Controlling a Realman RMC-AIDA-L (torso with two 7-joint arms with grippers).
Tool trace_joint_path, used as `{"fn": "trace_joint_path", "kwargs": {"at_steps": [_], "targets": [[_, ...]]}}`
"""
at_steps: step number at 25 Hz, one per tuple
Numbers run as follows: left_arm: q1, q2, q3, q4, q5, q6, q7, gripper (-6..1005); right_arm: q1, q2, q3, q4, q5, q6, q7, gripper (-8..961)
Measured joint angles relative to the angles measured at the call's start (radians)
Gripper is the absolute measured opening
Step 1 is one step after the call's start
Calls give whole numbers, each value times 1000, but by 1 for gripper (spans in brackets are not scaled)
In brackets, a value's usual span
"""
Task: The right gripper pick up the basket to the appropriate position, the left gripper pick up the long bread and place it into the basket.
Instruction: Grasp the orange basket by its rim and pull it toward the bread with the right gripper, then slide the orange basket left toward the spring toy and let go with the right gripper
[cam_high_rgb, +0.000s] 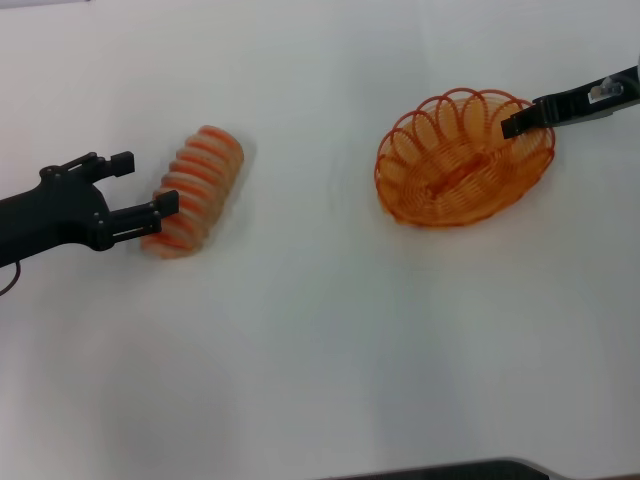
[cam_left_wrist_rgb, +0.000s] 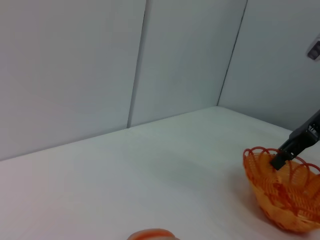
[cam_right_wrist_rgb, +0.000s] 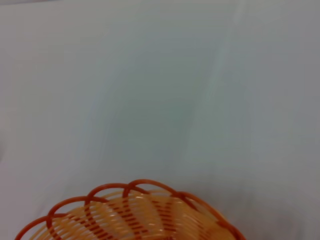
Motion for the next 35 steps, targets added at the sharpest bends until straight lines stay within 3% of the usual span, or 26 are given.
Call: {"fn": "trace_joint_path", "kwargs": {"at_steps": [12, 19, 25, 35], "targets": [[-3, -5, 0, 0, 1, -13, 5, 859, -2, 3, 3, 1, 2, 10, 28, 130], [-8, -10, 0, 0, 1, -14, 6, 860, -2, 3, 9, 0, 22, -4, 49, 116], [-13, -12, -5, 3, 0, -29, 6, 860, -4, 3, 11, 3, 136, -34, 52, 109], [-11, -13, -11, 23, -5, -57, 6, 859, 12, 22, 11, 74, 227, -16, 73, 103]]}}
